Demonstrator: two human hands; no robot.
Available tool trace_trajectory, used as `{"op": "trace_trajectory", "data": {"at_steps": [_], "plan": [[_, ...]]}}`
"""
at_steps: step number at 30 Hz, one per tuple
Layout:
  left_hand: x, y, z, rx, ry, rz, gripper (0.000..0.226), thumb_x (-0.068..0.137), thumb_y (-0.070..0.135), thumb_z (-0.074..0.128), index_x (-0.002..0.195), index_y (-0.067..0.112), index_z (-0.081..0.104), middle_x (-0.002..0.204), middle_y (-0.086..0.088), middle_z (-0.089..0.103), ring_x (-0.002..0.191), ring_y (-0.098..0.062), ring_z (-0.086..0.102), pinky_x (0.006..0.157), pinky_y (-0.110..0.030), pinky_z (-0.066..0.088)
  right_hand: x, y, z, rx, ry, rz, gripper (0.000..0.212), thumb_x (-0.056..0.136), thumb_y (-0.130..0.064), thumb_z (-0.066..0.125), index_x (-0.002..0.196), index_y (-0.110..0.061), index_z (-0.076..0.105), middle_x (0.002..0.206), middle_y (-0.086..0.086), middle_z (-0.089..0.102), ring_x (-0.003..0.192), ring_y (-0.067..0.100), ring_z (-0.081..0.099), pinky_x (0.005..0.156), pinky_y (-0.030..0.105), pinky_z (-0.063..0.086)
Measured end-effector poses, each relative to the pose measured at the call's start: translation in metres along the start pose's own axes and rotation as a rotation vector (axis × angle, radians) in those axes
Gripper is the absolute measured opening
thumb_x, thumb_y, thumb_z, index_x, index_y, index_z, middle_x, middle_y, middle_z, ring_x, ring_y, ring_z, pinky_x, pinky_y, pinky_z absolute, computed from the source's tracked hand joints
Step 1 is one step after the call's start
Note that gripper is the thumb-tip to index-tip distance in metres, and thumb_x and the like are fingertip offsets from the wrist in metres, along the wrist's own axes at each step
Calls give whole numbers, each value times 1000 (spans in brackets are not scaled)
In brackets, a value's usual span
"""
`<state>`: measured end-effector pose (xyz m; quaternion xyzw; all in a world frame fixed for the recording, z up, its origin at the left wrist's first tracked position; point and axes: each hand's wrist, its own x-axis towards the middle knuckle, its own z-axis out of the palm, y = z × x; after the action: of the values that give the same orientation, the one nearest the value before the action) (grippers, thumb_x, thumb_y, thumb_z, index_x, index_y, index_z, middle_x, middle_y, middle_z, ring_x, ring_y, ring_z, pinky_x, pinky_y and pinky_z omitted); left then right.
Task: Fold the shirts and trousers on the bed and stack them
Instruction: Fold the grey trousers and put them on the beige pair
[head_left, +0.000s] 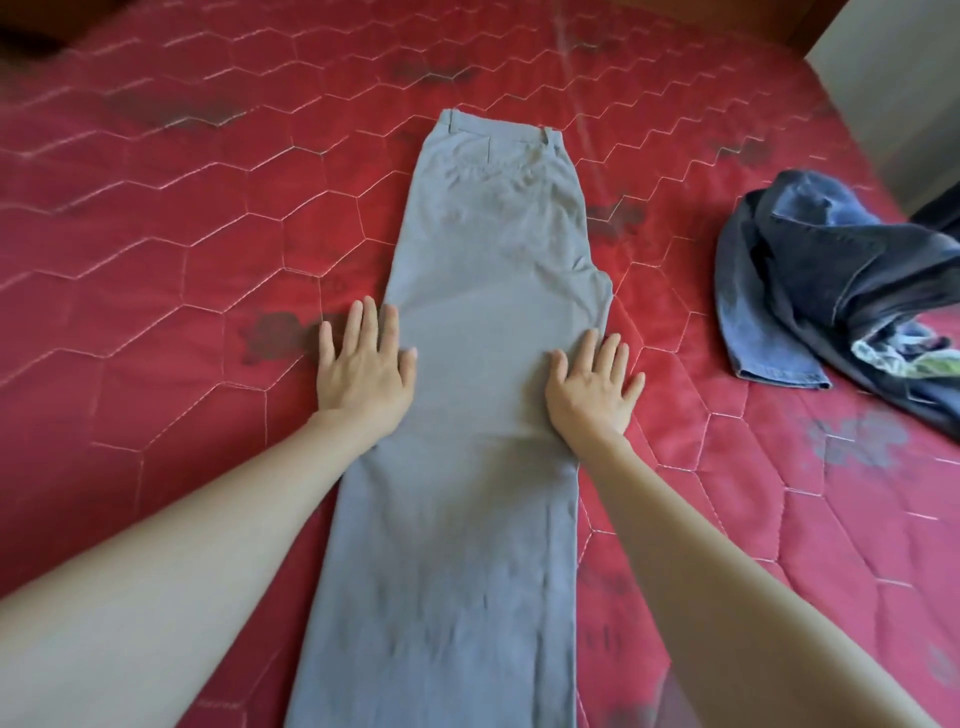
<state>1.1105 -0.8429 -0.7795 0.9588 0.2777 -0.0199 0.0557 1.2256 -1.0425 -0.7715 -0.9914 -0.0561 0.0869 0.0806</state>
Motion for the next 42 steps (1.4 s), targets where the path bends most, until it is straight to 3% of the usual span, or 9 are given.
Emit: {"op": "trace_trajectory", "data": {"at_steps": [3, 5, 8, 15, 21, 25, 28, 33, 42], "plan": [[-3, 19, -16, 145, 39, 8, 63, 103, 38, 20, 154, 5, 2, 162, -13, -9, 149, -26, -13, 119, -50, -4, -15, -10, -8, -38, 77, 23, 60, 103, -39, 23, 155, -12, 9, 162, 13, -4, 149, 29, -8, 118, 54, -3], [-6, 40, -20, 99, 70, 150, 61, 103, 37, 25, 155, 10, 6, 163, -9, -4, 149, -24, -10, 118, -50, -5, -23, -31, -8, -25, 125, -150, 58, 102, -34, 28, 155, -17, 11, 163, 10, 0, 149, 26, -7, 117, 53, -4], [-31, 63, -6, 30, -43, 248, 56, 103, 34, 24, 155, 20, 7, 164, -3, 1, 150, -21, -3, 119, -48, -4, -49, -49, 6, -22, 13, -357, 55, 101, -32, 27, 154, -24, 14, 163, 5, 4, 150, 21, -4, 118, 52, -5], [-121, 21, 16, -44, 90, 140, 58, 99, 39, 21, 153, 19, 24, 161, -8, 17, 149, -26, 11, 119, -47, 8, -123, 25, 24, 7, 62, -142, 63, 100, -55, 20, 155, -28, 7, 163, 0, 1, 150, 19, -3, 118, 51, -5], [-199, -5, 5, 23, -45, 78, 58, 100, 39, 19, 155, 21, 14, 164, -2, 4, 150, -25, -2, 117, -51, -3, -188, 60, 11, -1, 7, 14, 58, 103, -33, 25, 155, -18, 6, 163, 7, -3, 149, 24, -6, 119, 53, -1], [-187, 0, -12, 90, -2, 237, 53, 100, 34, 32, 149, 15, 32, 161, -4, 19, 150, -25, 0, 115, -52, -10, -189, 30, 0, -4, 108, -262, 62, 97, -20, 38, 154, -18, 15, 163, 6, 4, 150, 23, -2, 119, 50, 1], [-184, 17, -10, 46, -68, 315, 53, 102, 31, 31, 153, 20, 20, 162, -4, 15, 150, -23, 4, 117, -49, -4, -193, 1, 8, 35, -18, -434, 53, 102, -30, 31, 153, -21, 20, 162, 4, 9, 149, 21, 1, 118, 48, 1], [-271, 9, 9, -7, -50, 269, 56, 101, 37, 18, 154, 19, 20, 162, -8, 14, 149, -27, 9, 120, -49, 4, -266, 28, 42, -18, -14, -356, 56, 103, -41, 23, 155, -23, 9, 163, 4, 1, 150, 20, -4, 120, 43, -6], [-396, -30, 12, -35, -62, 228, 57, 98, 37, 24, 152, 18, 29, 161, -8, 18, 149, -29, 12, 119, -52, 14, -374, 98, 50, -44, -21, -246, 58, 101, -43, 20, 155, -24, 10, 163, 2, 2, 150, 23, 1, 121, 45, 1]]}}
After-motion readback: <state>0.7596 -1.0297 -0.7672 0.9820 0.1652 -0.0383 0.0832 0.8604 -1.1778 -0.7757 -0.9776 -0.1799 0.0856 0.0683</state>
